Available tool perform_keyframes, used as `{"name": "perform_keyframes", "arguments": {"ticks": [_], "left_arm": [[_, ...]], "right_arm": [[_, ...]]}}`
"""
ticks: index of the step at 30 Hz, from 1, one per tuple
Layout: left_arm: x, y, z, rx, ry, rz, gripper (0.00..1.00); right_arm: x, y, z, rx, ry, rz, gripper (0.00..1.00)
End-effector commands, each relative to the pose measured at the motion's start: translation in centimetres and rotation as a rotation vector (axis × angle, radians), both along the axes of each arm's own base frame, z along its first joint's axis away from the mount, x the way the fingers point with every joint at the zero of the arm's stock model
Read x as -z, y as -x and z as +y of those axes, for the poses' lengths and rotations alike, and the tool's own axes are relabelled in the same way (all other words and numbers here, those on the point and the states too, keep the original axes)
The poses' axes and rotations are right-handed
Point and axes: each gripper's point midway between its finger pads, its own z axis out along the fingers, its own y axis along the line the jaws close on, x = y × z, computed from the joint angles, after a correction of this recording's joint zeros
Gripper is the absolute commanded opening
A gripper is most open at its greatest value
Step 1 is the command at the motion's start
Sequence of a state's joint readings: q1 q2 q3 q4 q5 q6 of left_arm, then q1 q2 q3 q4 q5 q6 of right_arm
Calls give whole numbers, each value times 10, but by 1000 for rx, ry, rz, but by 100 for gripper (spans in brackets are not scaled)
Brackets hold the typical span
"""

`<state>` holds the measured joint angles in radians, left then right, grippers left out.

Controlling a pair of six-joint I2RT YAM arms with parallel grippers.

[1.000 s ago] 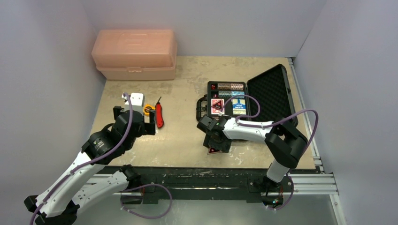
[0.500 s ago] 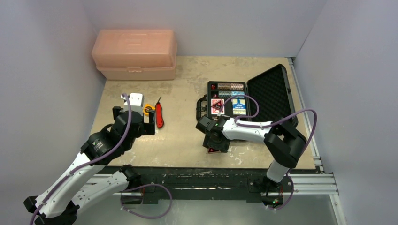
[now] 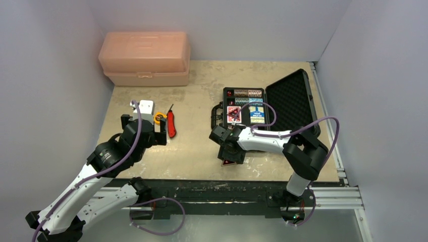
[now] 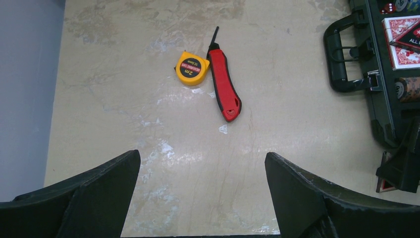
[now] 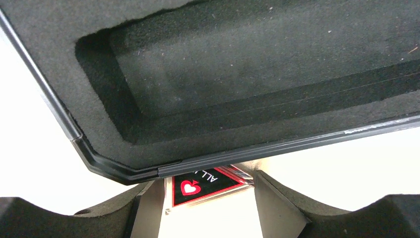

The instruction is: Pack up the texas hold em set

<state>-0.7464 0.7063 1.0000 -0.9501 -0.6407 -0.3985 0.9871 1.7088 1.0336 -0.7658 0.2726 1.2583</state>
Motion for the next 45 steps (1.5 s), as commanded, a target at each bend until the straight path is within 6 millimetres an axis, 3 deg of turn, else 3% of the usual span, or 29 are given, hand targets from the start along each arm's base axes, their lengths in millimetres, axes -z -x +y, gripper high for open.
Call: {"name": "perform_keyframes", "arguments": {"ticks": [1, 15, 28, 32, 40, 45], "left_arm": [[-6, -3, 3, -11, -4, -32, 97], [-7, -3, 3, -11, -2, -38, 97], [-8, -3, 5, -16, -2, -45, 97], [-8, -3, 5, -16, -1, -47, 97], [-9, -3, 6, -19, -1, -49, 97], [-9, -3, 6, -17, 1, -50, 97]], "right_arm": [[-6, -3, 13, -51, -18, -24, 48], [-24, -7, 54, -202, -105, -97, 43], [-23, -9, 61, -256, -112, -114, 41], [-19, -8, 59, -261, -88, -98, 45], [-18, -3, 63, -296, -51, -84, 75], [-17, -2, 64, -311, -31, -79, 87]]}}
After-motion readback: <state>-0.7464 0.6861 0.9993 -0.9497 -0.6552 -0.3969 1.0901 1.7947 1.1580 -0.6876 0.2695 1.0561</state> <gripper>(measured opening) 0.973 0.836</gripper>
